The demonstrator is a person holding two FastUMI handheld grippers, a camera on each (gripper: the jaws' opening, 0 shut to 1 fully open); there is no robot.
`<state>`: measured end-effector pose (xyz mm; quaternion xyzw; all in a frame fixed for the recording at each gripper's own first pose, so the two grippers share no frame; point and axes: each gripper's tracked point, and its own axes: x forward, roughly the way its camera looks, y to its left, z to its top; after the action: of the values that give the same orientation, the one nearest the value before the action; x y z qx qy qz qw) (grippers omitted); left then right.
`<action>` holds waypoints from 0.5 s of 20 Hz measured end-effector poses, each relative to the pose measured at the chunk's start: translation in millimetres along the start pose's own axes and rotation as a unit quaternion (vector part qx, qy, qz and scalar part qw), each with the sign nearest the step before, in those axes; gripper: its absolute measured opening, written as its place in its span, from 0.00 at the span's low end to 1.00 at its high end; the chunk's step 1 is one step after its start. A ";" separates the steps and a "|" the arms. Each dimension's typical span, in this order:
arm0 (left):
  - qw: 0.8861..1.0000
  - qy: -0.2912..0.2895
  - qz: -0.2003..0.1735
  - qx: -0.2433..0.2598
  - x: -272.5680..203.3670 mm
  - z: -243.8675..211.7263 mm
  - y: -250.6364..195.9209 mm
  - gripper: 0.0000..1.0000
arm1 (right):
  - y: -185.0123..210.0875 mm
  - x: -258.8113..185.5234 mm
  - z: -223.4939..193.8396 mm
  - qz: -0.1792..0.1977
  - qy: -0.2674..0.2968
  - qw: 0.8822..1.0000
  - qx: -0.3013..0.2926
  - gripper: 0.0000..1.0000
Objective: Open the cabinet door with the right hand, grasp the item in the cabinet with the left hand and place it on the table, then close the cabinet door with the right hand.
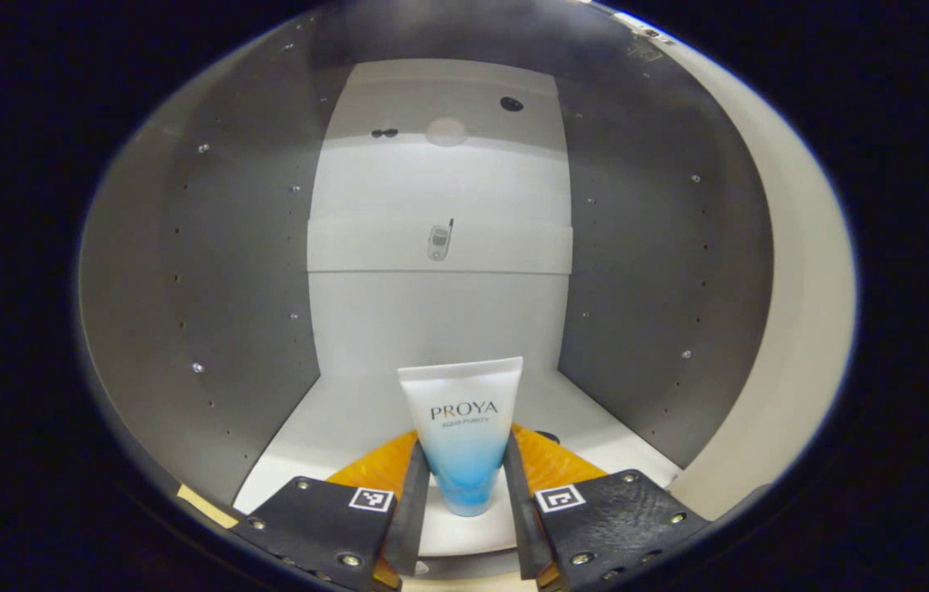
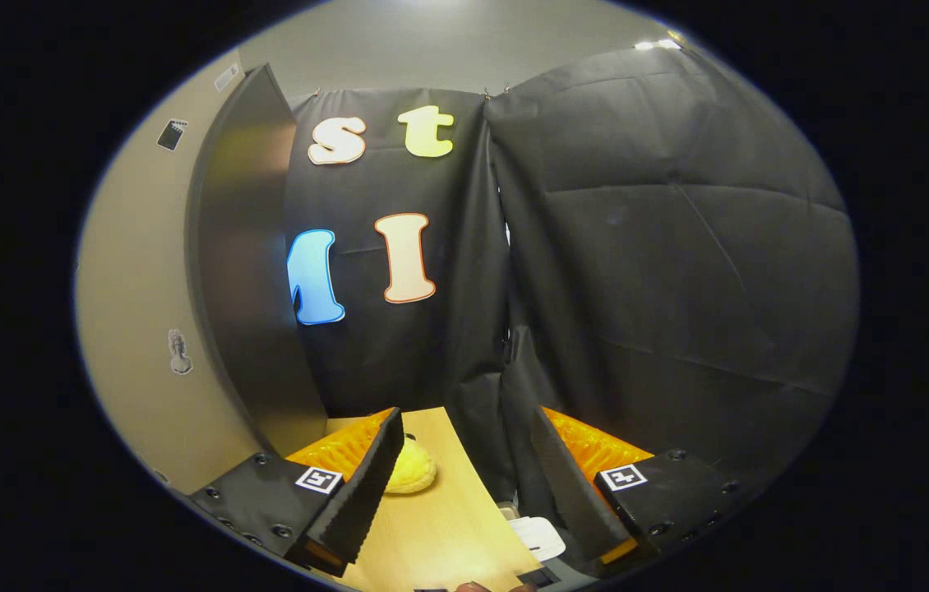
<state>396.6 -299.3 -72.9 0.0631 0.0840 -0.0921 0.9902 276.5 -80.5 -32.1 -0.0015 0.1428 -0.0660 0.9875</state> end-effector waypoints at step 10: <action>1.000 -0.022 -0.009 0.017 -7.1 7.0 0.3 0.48 | 0.8 -46.9 -7.3 -0.006 -0.006 1.000 0.017 0.98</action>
<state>390.8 -298.8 -64.8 0.0770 0.0609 -0.1035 0.9898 229.9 -73.4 -25.9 0.0143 0.1353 -0.0747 0.9879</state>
